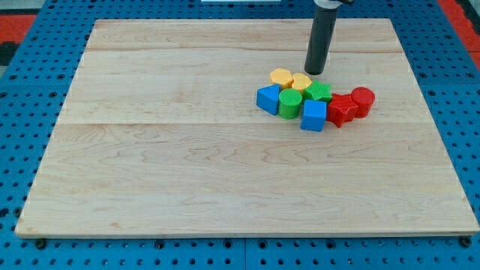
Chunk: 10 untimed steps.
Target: Separate the red circle from the group of blocks
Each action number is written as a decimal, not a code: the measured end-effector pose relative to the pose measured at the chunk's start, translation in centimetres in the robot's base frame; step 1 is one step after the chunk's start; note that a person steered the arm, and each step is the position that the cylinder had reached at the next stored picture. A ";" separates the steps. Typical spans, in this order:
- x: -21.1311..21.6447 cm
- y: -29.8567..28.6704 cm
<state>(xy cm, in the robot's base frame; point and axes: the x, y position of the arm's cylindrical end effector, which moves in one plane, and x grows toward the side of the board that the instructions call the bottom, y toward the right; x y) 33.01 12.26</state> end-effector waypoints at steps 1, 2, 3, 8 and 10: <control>-0.1 0.1; -2.5 5.0; -0.1 9.8; 14.2 6.3; 14.2 0.0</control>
<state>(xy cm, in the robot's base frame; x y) 47.18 12.23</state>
